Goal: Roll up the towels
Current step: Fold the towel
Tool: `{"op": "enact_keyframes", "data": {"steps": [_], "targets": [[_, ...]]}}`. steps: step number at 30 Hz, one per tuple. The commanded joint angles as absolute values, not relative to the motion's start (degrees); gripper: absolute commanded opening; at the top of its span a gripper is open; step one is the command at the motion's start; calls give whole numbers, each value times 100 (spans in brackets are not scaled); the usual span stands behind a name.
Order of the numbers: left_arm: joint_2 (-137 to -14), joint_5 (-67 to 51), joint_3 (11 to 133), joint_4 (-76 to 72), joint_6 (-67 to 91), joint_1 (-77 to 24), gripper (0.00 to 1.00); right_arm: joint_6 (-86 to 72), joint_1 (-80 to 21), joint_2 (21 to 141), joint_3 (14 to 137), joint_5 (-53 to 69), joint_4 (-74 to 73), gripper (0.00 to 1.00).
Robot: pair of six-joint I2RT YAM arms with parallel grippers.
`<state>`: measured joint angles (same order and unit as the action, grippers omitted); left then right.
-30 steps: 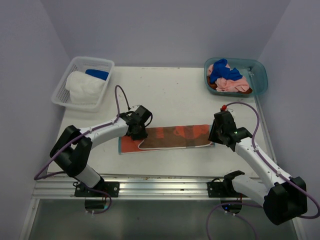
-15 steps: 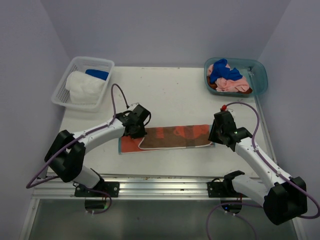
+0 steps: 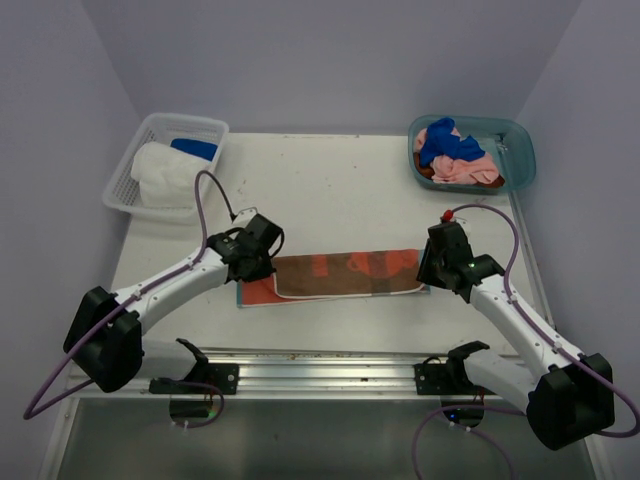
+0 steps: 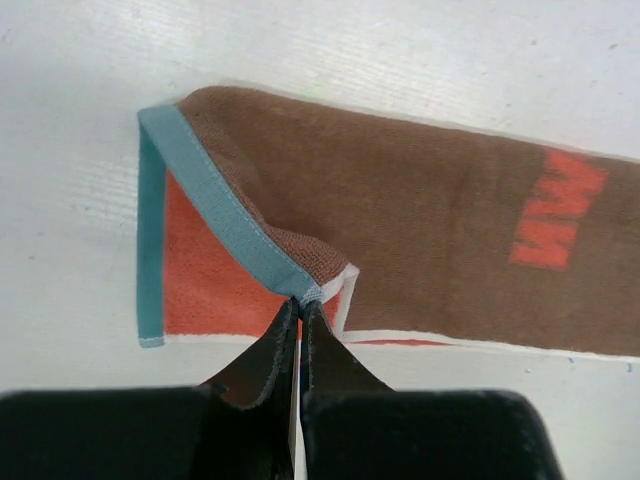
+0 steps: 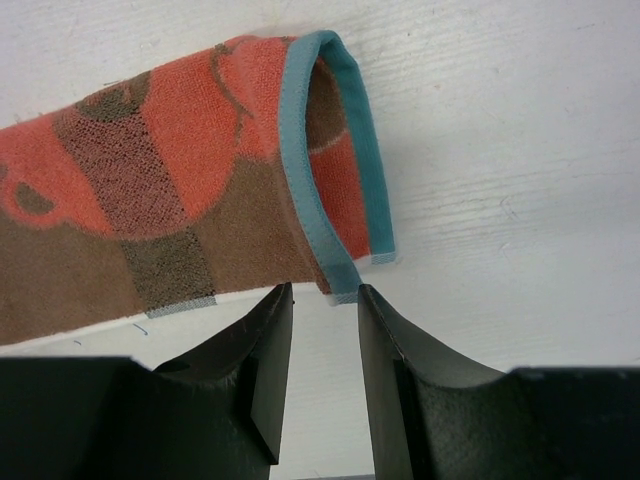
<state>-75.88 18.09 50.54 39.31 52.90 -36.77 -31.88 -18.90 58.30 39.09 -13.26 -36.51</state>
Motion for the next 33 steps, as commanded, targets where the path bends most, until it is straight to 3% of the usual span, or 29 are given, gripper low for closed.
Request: {"op": "enact_keyframes", "data": {"steps": [1,23,25,27,29,30,33], "targets": [[-7427,2056,4878,4139,5326,-3560,0,-3129,-1872,5687,3920,-1248,-3683,36],[-6987,2092,4439,4280,5080,-2769,0,-3129,-1863,5704,3911,-1248,-3639,36],[-7031,2031,4395,4272,5106,-2734,7,-3129,-1872,5704,3911,-1239,-3647,36],[-7101,1969,4360,4245,5150,-2707,28,-3129,-1872,5695,3911,-1230,-3647,36],[-7128,1890,4333,4236,5229,-2690,55,-3120,-1872,5678,3911,-1230,-3648,36],[-7128,1855,4307,4228,5247,-2698,64,-3120,-1872,5660,3911,-1222,-3656,36],[-6988,1985,4350,4332,5387,-2698,65,-3129,-1872,5660,3885,-1187,-3639,36]]}}
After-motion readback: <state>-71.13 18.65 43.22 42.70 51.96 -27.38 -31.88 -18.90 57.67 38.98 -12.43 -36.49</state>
